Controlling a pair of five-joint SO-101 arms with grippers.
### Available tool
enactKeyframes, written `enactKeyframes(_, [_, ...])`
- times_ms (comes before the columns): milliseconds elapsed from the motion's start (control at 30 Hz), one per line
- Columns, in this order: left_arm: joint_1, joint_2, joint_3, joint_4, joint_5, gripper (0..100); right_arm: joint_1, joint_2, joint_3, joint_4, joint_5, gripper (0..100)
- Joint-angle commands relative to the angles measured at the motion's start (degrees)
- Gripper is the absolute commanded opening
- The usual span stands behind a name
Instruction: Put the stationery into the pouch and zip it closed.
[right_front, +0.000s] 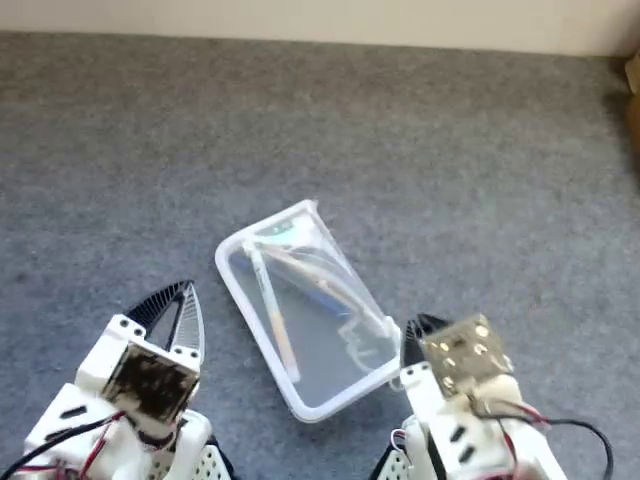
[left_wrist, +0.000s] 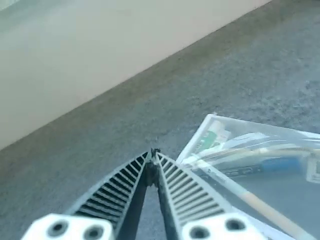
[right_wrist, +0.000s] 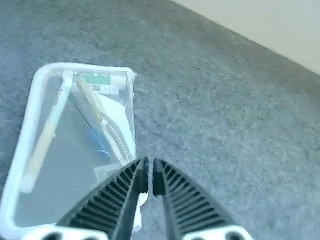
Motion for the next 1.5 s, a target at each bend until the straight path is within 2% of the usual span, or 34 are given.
enactKeyframes(0, [-6.90,-1.27,9.10,-7.56,-2.20,1,-0.31,0.31,7.52,-6.55,2.02,0.5])
enactKeyframes(133, [-11.03,-1.10,17.80,-14.51,-2.20,1,-0.22,0.22,14.99,-12.44,-1.49,0.5])
enactKeyframes(467, [-11.38,-1.10,37.23,-22.42,-2.02,1,6.90,0.22,28.70,-21.14,-14.77,0.5])
enactKeyframes(767, [-11.38,-1.10,45.85,-22.51,-1.93,1,6.90,0.22,41.63,-23.96,-16.79,0.5])
enactKeyframes(1200, [-11.38,-0.84,46.99,-21.98,-1.93,1,6.99,0.31,49.36,-23.43,-16.44,0.5])
enactKeyframes(1467, [-11.38,-0.84,46.99,-11.87,-2.02,1,6.90,0.66,49.45,-23.43,-16.44,0.5])
